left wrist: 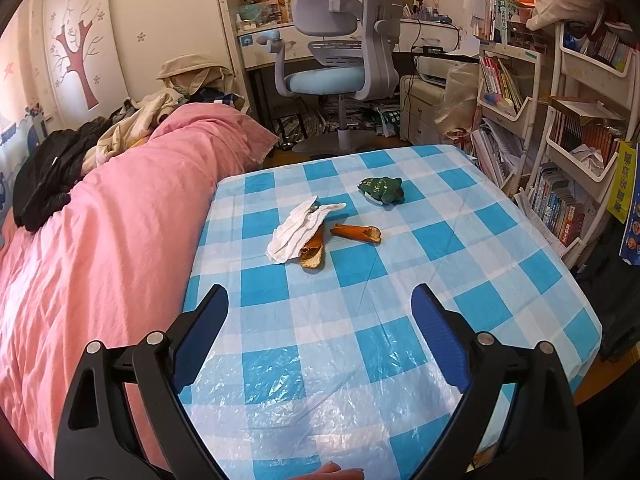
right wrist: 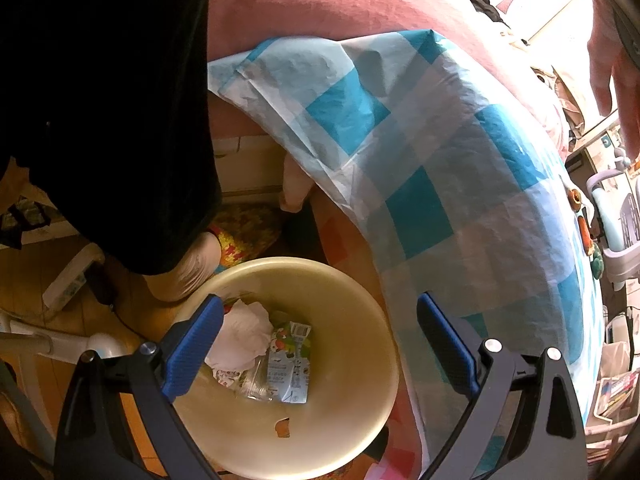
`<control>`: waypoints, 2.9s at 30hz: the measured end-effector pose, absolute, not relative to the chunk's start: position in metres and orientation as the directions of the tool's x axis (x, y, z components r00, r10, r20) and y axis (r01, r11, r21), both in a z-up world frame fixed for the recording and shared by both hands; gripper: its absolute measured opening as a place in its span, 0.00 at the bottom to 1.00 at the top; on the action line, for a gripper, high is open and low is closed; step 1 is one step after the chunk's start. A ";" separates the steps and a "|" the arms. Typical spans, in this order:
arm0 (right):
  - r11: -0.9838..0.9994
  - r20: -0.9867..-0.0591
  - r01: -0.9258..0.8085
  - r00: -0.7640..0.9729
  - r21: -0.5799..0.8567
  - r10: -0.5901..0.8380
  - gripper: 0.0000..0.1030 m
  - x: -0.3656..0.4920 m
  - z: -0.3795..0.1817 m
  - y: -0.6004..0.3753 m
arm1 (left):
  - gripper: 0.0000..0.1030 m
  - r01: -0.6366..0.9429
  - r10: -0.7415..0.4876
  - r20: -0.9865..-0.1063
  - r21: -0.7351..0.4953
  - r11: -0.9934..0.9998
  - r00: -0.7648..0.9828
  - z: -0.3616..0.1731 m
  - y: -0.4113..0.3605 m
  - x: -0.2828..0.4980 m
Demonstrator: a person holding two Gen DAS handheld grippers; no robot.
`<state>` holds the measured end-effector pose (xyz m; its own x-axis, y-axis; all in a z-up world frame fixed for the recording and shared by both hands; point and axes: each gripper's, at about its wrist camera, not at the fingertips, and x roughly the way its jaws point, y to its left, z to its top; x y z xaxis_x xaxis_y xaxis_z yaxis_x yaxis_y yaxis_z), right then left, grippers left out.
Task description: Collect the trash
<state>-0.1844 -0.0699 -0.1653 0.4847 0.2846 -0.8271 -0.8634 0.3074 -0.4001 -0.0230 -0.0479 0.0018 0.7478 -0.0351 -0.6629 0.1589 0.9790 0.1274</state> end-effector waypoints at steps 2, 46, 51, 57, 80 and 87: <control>0.308 -0.827 -0.863 0.484 -0.400 0.284 0.90 -0.184 -0.165 -0.070 | 0.87 0.159 -0.035 -0.663 0.127 0.979 0.748 0.002 -0.048 -0.023; 0.320 -0.828 -0.862 0.484 -0.394 0.284 0.90 -0.184 -0.163 -0.069 | 0.88 0.156 -0.032 -0.670 0.125 0.980 0.742 0.003 -0.043 -0.026; 0.321 -0.828 -0.862 0.483 -0.393 0.284 0.90 -0.184 -0.164 -0.068 | 0.89 0.155 -0.032 -0.670 0.125 0.980 0.742 0.003 -0.043 -0.025; 0.322 -0.828 -0.861 0.483 -0.393 0.284 0.90 -0.183 -0.164 -0.068 | 0.89 0.154 -0.031 -0.670 0.125 0.980 0.742 0.004 -0.043 -0.025; 0.390 -0.719 -0.787 0.605 -0.478 0.342 0.90 -0.171 -0.112 -0.077 | 0.89 -0.041 0.075 -0.620 0.069 0.997 0.781 0.013 0.046 -0.005; 0.394 -0.607 -0.714 0.699 -0.578 0.377 0.92 -0.140 -0.071 -0.092 | 0.89 -0.029 0.028 -0.640 0.009 1.000 0.768 0.003 0.051 0.028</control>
